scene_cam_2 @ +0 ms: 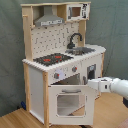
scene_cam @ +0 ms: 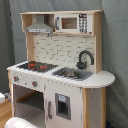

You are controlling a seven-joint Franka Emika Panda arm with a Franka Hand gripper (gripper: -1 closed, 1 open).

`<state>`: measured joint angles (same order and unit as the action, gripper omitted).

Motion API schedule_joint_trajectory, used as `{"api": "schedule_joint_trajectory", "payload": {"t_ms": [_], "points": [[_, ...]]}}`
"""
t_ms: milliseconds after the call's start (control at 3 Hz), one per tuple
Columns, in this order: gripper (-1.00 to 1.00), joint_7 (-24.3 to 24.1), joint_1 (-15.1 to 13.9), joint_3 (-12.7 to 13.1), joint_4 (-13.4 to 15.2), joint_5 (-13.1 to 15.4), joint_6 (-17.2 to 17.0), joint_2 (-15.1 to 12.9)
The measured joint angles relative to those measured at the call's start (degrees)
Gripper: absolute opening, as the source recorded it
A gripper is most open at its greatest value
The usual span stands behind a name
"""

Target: Play with the kitchen

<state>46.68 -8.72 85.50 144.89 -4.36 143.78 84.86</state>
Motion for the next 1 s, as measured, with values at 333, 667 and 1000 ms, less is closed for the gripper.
{"api": "schedule_joint_trajectory", "payload": {"t_ms": [333,667,1000], "points": [[1.0,0.86,-0.26,-0.02,-1.41,0.26,5.66,0.0],[1.0,-1.12,-2.85,1.37,-2.37,-0.2,10.14,-0.08],[1.0,-6.94,-6.31,3.95,-3.15,-0.28,14.63,-0.68]]}}
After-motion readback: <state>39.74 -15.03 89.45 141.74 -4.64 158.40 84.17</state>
